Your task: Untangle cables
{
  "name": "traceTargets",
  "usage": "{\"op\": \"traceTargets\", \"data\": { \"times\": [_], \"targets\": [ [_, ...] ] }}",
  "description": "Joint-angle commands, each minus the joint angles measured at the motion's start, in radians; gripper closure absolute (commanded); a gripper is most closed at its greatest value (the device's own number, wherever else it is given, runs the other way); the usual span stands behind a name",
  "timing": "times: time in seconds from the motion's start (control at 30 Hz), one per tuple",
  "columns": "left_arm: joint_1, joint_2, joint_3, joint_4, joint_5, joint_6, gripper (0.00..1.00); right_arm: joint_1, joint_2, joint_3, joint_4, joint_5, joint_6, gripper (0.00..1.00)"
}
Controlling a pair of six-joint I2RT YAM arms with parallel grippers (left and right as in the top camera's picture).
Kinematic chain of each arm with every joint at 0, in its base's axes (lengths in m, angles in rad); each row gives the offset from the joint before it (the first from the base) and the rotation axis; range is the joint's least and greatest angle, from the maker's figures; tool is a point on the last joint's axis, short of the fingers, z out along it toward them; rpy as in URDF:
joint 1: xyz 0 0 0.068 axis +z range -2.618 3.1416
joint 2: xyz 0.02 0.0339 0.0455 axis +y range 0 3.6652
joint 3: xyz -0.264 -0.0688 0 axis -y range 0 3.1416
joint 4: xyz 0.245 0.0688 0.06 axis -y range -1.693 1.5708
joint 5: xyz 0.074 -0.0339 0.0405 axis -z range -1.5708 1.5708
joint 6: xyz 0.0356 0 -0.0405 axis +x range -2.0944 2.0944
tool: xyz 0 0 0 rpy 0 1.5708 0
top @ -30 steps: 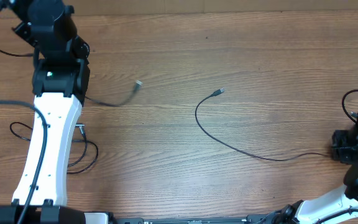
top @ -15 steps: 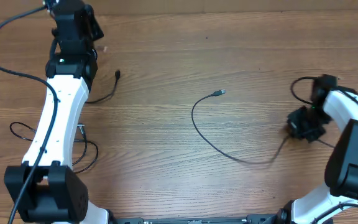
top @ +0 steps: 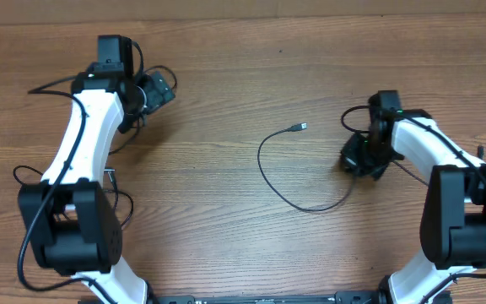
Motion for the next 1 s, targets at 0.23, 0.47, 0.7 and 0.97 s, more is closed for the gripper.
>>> {"op": "traceTargets", "data": {
  "times": [0.23, 0.47, 0.7, 0.97],
  "targets": [
    [-0.019, 0.075, 0.010, -0.002, 0.525, 0.108, 0.00, 0.137, 0.005, 0.001, 0.139, -0.290, -0.131, 0.96],
    [-0.027, 0.074, 0.010, 0.007, 0.683, 0.263, 0.00, 0.138, 0.005, 0.131, 0.068, -0.322, -0.202, 0.96],
    [-0.087, 0.073, 0.010, 0.011, 0.744, 0.357, 0.00, 0.138, 0.005, 0.280, -0.073, -0.296, -0.273, 0.81],
    [-0.202, 0.073, 0.010, 0.030, 0.718, 0.395, 0.00, 0.136, 0.005, 0.375, -0.241, 0.080, -0.142, 0.00]
  ]
}}
